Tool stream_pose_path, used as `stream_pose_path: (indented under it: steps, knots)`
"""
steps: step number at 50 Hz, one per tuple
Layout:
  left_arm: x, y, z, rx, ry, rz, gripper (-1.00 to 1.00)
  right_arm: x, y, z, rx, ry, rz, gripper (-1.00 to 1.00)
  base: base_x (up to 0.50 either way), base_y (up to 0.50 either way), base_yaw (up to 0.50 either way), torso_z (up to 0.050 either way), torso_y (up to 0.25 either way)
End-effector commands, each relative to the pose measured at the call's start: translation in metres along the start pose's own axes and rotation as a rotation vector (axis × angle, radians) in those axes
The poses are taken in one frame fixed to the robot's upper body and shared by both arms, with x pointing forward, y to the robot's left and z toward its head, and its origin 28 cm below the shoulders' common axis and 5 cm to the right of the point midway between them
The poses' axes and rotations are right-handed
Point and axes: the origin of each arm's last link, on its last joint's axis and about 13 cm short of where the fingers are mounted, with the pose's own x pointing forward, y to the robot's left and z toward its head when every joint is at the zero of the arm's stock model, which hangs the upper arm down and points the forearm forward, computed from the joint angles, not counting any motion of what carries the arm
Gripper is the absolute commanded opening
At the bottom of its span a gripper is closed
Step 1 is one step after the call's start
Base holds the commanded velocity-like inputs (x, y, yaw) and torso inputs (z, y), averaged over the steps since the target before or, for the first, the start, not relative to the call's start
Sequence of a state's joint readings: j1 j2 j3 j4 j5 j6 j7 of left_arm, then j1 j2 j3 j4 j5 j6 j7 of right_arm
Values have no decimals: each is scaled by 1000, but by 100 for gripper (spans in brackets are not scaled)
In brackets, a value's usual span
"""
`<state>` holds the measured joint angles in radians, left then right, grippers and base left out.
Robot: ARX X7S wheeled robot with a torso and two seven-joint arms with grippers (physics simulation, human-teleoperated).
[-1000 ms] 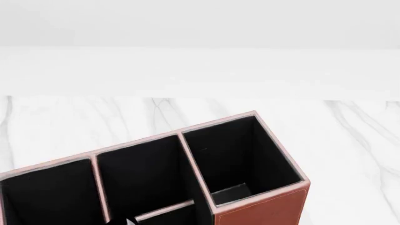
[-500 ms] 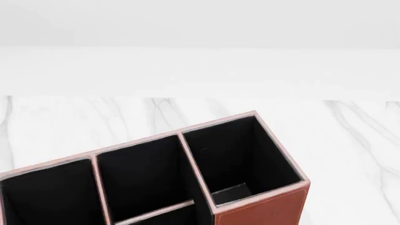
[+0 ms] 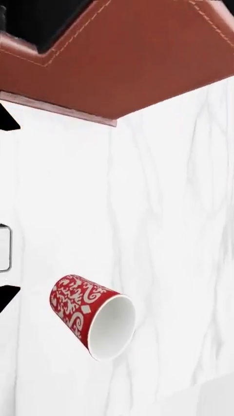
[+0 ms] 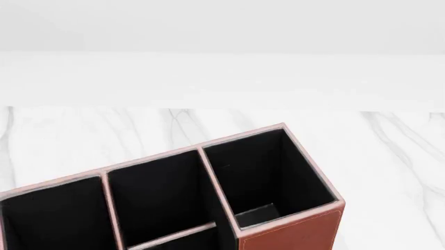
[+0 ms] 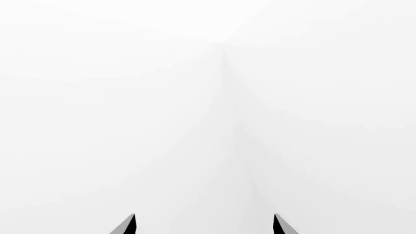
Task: Pick up the book and place it in the front compartment of the caddy.
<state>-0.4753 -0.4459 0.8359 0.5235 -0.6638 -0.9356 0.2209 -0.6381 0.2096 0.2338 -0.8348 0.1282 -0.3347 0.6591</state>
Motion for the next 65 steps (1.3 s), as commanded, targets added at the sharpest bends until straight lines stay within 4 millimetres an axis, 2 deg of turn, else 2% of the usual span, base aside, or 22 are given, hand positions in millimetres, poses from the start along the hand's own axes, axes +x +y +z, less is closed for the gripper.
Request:
stream_pose_path:
  steps: [1,20,28,45,65]
  knots:
    - [4,-7,-6,26,19,-12,100,0,0,0,0,-1,1,100,0,0,0,0,0]
    - [8,-20,-22,-33,38,-2,100,0,0,0,0,1,2,100,0,0,0,0,0]
    - [6,-30,-19,-175,46,0,100,-1,-1,0,-1,1,2,100,0,0,0,0,0]
    - [9,-37,-23,-275,75,47,100,-1,-1,0,-2,1,1,100,0,0,0,0,0]
    - [13,-38,-35,-258,164,122,100,-1,-1,0,-3,-1,-1,100,0,0,0,0,0]
